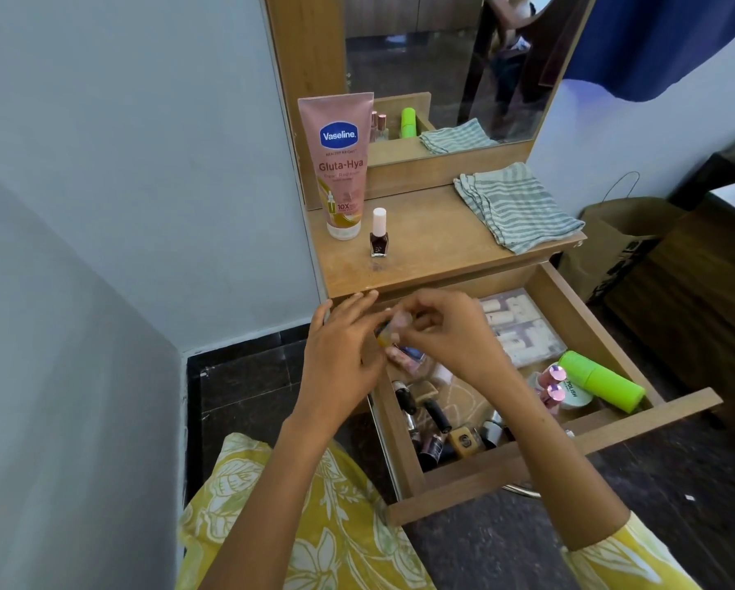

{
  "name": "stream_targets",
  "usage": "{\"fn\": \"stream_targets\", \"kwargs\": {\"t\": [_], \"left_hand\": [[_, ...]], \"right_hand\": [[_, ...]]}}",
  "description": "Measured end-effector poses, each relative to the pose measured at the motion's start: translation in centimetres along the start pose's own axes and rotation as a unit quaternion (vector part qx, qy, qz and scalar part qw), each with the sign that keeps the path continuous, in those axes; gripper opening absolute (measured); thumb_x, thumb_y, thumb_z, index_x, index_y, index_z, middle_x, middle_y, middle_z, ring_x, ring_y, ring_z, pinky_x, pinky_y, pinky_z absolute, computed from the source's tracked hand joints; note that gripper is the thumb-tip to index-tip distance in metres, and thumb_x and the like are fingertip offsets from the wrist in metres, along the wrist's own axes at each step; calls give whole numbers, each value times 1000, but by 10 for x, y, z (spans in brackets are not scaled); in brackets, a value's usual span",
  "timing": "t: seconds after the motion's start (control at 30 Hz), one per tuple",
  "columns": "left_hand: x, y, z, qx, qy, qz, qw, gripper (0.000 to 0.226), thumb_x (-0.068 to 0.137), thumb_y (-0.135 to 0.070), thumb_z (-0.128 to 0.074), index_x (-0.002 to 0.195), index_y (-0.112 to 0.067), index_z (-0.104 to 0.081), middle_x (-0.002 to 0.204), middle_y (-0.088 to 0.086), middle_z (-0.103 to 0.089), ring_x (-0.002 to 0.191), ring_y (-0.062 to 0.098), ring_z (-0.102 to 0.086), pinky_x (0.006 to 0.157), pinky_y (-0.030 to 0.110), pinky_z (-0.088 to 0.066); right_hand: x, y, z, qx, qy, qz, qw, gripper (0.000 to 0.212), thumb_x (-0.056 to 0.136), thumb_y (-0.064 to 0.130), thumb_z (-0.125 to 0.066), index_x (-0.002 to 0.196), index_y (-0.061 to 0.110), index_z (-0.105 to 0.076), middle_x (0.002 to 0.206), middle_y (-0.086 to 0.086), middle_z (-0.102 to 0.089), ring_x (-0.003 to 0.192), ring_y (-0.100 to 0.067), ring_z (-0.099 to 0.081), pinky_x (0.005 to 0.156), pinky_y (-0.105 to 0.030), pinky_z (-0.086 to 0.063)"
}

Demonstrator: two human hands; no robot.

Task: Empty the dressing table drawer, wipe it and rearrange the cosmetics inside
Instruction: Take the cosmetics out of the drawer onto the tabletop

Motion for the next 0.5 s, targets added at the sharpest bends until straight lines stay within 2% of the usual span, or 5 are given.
{"fn": "stream_targets", "kwargs": {"t": [0.07,0.13,0.3,0.4,0.5], "left_hand": [[4,-4,5,-64,-50,24,996,34,82,-37,-61,110,-20,-68,114,-4,-67,107,13,-58,93,39,-40],[10,-7,12,-120,-107,43,986,24,83,-27,-67,105,-18,-71,101,-6,-70,93,9,-61,81,34,-47],[35,4,27,-188,-184,117,958,17,85,-23,-70,97,-12,-72,88,-9,-69,77,-5,-61,71,4,-43],[50,26,25,-185,-196,171,948,24,78,-21,-76,100,-11,-69,87,-12,-65,76,-9,-58,72,3,-45],[62,38,20,-188,-183,178,948,29,76,-19,-77,101,-9,-66,88,-11,-63,74,-8,-58,71,5,-47]], "right_hand": [[4,12,2,34,-19,24,999,16,75,5,-76,85,15,-68,80,9,-69,74,1,-65,68,-11,-51],[8,21,1,58,-40,40,997,22,75,6,-77,92,15,-67,83,8,-70,77,0,-67,71,-11,-52],[11,18,2,76,-85,29,993,40,77,7,-75,113,17,-61,94,7,-68,85,-2,-67,77,-19,-54],[6,-3,0,-96,18,18,995,37,80,9,-72,113,21,-61,95,11,-65,87,-2,-63,84,-25,-53],[-4,-27,-9,-260,198,-11,945,39,80,16,-70,117,26,-60,108,9,-63,102,-10,-58,94,-33,-48]]}}
Point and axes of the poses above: each hand's wrist, its own x-axis towards the middle knuckle, its own z-axis out of the back of the hand, y = z × x, the point moved 3 cm from there along x, towards the middle knuckle
